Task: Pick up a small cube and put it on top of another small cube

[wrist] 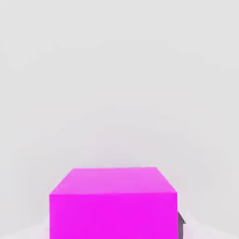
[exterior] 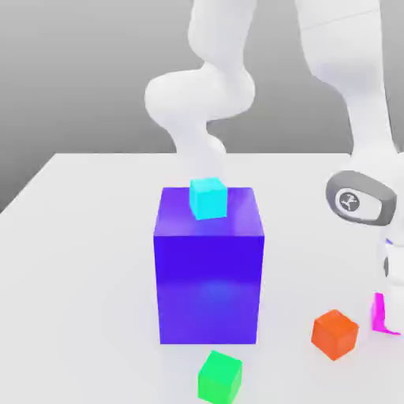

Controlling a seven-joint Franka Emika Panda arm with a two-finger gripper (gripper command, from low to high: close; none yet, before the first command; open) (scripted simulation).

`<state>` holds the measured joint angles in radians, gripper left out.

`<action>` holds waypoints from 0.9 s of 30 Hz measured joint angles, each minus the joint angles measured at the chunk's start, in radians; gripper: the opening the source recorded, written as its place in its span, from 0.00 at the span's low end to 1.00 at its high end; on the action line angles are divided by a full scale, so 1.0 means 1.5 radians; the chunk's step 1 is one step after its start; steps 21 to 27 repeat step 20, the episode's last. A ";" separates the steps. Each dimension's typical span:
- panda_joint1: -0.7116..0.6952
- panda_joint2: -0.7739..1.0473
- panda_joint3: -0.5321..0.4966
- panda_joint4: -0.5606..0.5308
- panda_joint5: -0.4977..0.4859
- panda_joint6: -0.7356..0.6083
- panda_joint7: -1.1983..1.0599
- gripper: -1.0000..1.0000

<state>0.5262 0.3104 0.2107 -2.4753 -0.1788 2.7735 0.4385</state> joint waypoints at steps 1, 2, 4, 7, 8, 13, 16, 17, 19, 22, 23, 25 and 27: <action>-0.007 -0.023 0.006 -0.005 0.014 -0.017 -0.010 0.00; -0.023 -0.038 -0.001 -0.007 0.027 -0.028 -0.013 0.00; -0.063 -0.059 -0.032 -0.010 0.049 -0.045 -0.015 0.00; -0.125 -0.087 -0.084 -0.013 0.079 -0.068 -0.012 0.00; -0.144 -0.095 -0.101 -0.014 0.088 -0.074 -0.010 0.00; -0.233 -0.119 -0.184 -0.017 0.129 -0.094 -0.003 0.00; -0.252 -0.062 -0.191 -0.013 0.147 -0.042 -0.010 0.00; -0.256 -0.040 -0.189 -0.012 0.151 -0.021 -0.012 0.00; -0.258 -0.026 -0.188 -0.011 0.154 -0.008 -0.014 1.00; -0.258 -0.026 -0.188 -0.011 0.154 -0.008 -0.014 1.00; -0.258 -0.026 -0.188 -0.011 0.154 -0.008 -0.014 1.00; -0.258 -0.026 -0.188 -0.011 0.154 -0.008 -0.014 1.00; -0.258 -0.026 -0.188 -0.011 0.154 -0.008 -0.014 1.00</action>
